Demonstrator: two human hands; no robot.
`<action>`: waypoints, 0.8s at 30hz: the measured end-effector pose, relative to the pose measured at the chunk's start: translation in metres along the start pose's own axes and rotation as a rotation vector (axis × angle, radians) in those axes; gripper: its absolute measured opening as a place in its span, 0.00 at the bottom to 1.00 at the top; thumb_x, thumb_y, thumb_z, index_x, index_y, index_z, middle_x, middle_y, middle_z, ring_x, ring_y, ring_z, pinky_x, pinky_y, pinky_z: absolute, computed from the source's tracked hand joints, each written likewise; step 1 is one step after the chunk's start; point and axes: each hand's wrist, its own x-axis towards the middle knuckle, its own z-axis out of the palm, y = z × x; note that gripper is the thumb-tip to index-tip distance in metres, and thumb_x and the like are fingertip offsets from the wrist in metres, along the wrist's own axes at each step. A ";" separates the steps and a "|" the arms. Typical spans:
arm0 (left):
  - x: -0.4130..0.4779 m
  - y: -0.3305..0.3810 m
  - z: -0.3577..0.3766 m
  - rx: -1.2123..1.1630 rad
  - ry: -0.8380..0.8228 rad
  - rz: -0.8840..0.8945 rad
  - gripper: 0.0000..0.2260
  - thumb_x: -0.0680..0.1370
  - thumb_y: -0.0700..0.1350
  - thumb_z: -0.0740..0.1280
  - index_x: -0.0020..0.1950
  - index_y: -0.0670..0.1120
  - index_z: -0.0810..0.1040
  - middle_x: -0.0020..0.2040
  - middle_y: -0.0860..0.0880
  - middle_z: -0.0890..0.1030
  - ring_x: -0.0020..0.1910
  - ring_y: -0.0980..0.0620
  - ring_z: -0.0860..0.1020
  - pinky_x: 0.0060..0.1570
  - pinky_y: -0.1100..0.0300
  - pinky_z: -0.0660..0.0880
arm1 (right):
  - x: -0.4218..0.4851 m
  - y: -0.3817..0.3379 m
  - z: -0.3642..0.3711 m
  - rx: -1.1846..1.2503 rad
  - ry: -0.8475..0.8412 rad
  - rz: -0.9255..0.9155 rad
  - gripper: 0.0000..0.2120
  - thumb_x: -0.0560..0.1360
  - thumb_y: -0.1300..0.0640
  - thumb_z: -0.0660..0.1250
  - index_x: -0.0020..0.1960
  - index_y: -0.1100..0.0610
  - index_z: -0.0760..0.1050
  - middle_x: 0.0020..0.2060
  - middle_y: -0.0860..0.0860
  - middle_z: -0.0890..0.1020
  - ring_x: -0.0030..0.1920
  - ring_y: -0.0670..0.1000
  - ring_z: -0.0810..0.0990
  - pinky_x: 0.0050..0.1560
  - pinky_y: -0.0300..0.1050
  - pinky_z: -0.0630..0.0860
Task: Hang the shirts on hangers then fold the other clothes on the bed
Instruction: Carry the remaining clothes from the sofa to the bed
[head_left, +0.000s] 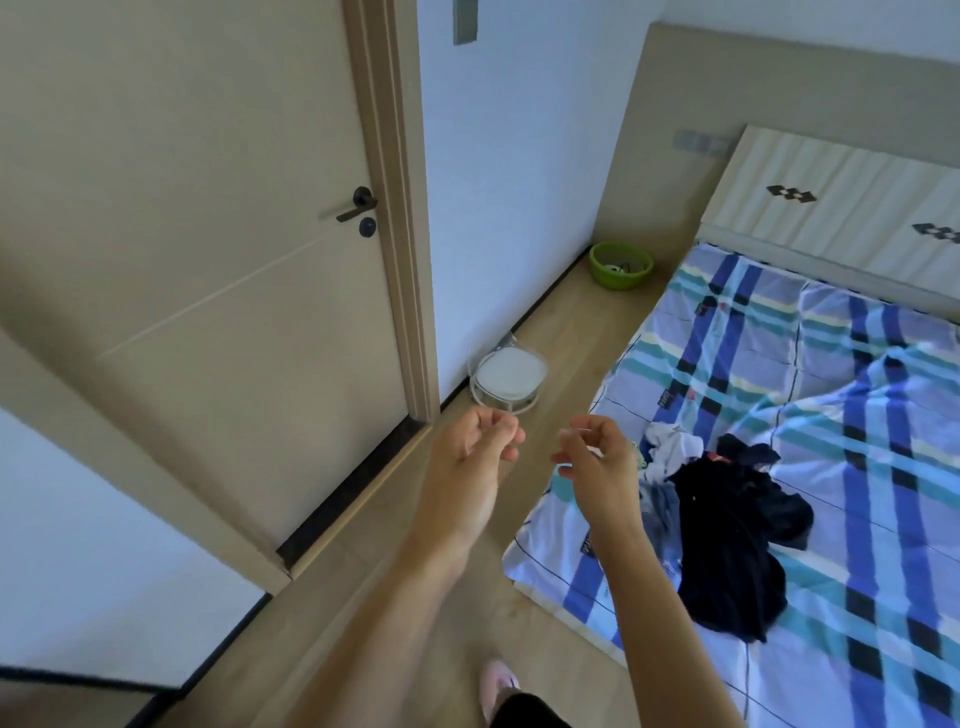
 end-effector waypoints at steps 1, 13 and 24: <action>0.015 -0.001 0.000 0.011 -0.003 -0.009 0.10 0.78 0.52 0.64 0.45 0.47 0.79 0.44 0.49 0.84 0.42 0.57 0.79 0.43 0.65 0.73 | 0.015 0.002 0.008 0.000 -0.002 0.012 0.03 0.78 0.61 0.68 0.50 0.55 0.76 0.41 0.53 0.82 0.35 0.49 0.83 0.41 0.45 0.79; 0.308 0.036 0.031 0.111 -0.160 -0.020 0.12 0.73 0.54 0.64 0.44 0.46 0.80 0.45 0.44 0.84 0.41 0.57 0.79 0.42 0.61 0.73 | 0.298 -0.010 0.101 0.077 0.137 0.071 0.06 0.79 0.61 0.66 0.55 0.56 0.76 0.46 0.54 0.83 0.38 0.49 0.85 0.42 0.49 0.80; 0.538 0.035 0.153 0.188 -0.620 -0.087 0.11 0.79 0.49 0.66 0.46 0.42 0.80 0.43 0.45 0.84 0.42 0.55 0.79 0.46 0.62 0.73 | 0.468 -0.002 0.058 0.090 0.587 0.180 0.06 0.80 0.61 0.66 0.56 0.55 0.75 0.48 0.53 0.82 0.40 0.51 0.85 0.40 0.44 0.79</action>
